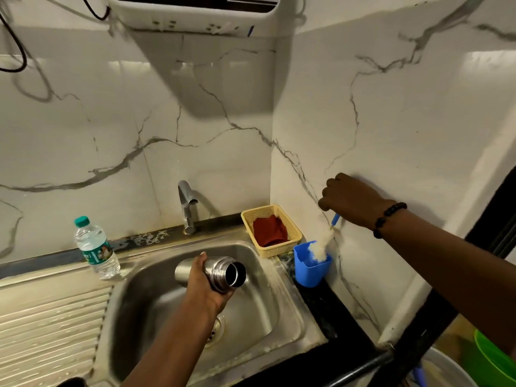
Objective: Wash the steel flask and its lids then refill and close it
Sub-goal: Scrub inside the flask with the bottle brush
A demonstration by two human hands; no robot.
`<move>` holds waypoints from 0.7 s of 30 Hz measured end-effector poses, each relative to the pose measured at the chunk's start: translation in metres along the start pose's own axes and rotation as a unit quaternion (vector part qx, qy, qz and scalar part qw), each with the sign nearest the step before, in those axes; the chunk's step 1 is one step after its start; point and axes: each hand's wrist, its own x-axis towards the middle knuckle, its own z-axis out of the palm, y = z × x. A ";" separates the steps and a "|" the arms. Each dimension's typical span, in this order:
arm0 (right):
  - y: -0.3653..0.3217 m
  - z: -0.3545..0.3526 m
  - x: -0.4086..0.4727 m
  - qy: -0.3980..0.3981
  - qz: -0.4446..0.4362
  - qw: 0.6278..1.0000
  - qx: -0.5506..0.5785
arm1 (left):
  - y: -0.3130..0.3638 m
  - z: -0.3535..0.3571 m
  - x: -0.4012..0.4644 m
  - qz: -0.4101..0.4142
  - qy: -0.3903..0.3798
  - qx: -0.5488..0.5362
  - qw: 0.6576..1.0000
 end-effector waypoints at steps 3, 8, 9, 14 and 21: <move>0.000 0.002 0.000 0.021 -0.012 0.999 0.023 | 0.001 -0.002 0.000 -0.003 0.000 -0.001 1.000; -0.004 0.002 -0.004 0.063 0.002 0.991 0.116 | -0.001 -0.005 0.006 0.000 0.003 -0.003 1.000; -0.007 0.002 -0.003 0.085 0.013 0.984 0.154 | -0.002 -0.005 0.007 0.001 0.001 0.002 1.000; -0.053 -0.003 0.005 0.162 0.062 0.889 0.423 | -0.003 -0.009 0.007 0.001 -0.014 0.023 1.000; -0.150 0.005 0.064 0.097 0.036 0.730 0.676 | -0.007 -0.033 0.016 0.101 0.003 0.164 0.981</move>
